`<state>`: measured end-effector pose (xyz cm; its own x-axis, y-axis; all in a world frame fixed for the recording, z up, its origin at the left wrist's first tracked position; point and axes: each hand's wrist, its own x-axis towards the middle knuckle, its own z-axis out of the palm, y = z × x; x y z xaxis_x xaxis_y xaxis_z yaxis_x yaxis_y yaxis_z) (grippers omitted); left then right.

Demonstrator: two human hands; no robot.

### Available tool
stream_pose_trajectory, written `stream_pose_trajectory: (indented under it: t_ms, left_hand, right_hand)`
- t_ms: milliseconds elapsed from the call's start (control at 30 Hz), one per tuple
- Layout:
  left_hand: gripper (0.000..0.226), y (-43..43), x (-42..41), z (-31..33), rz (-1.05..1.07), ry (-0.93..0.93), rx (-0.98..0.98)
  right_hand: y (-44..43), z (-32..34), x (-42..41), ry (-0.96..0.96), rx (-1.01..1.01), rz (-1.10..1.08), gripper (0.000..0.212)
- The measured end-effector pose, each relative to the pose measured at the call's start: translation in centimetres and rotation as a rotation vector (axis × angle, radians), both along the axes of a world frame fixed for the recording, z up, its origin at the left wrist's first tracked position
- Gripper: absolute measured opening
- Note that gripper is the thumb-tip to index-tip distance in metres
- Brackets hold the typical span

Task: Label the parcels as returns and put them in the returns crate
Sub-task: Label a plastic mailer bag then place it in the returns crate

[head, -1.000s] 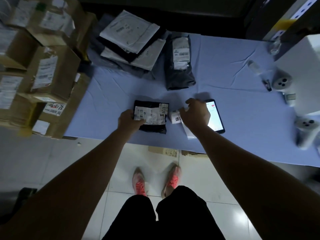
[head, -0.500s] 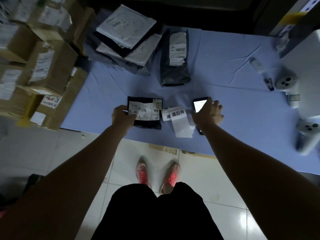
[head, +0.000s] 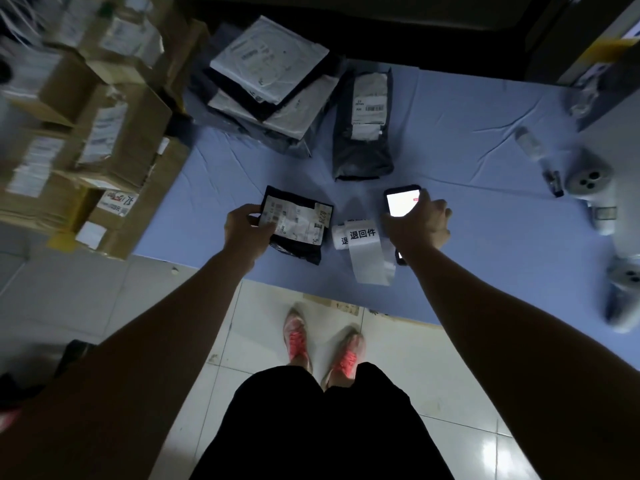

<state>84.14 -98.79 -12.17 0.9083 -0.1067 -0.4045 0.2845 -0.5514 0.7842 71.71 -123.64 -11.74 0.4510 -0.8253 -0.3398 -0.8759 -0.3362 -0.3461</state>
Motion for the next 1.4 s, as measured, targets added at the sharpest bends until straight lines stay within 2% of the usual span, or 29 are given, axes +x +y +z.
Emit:
stream_pose_trajectory:
  t_ms: [67,200,267,367,467,600,700,900,1267,1400]
  left_hand:
    - [0.027,0.2,0.2,0.1,0.014,0.004,-0.023]
    - [0.024,0.8,0.7,0.0,0.063,0.024,-0.039]
    - [0.024,1.2,0.9,0.1,0.075,0.028,-0.055]
    - [0.023,1.6,1.2,0.4,0.081,0.044,-0.098]
    - [0.023,1.8,1.8,0.9,0.096,0.047,-0.134]
    - [0.025,2.2,2.4,1.3,0.087,0.027,-0.165]
    - [0.022,2.5,2.7,1.4,0.034,-0.02,-0.114]
    - [0.026,2.5,3.3,1.7,0.045,-0.027,-0.186]
    - [0.028,2.5,3.5,2.0,0.005,-0.049,-0.138]
    - [0.03,2.3,3.3,2.0,0.033,-0.027,-0.182]
  right_hand:
    - [0.7,0.7,1.0,-0.118,-0.029,0.054,0.071]
    - [3.7,1.9,2.9,-0.268,0.015,0.393,0.066]
    - [5.6,2.1,3.6,-0.243,0.063,0.559,0.076]
    - [7.6,3.0,3.9,-0.164,0.169,0.686,0.091]
    - [8.5,3.7,3.8,-0.111,0.133,0.751,0.098]
    - [8.4,4.5,3.8,-0.049,0.108,0.785,0.098]
    - [8.3,4.9,3.6,-0.024,0.08,0.799,0.096]
    - [8.2,5.3,3.2,-0.024,0.034,0.742,0.098]
    - [7.7,5.6,2.1,-0.008,0.016,0.704,0.096]
    - [7.3,5.5,1.8,-0.015,0.03,0.676,0.098]
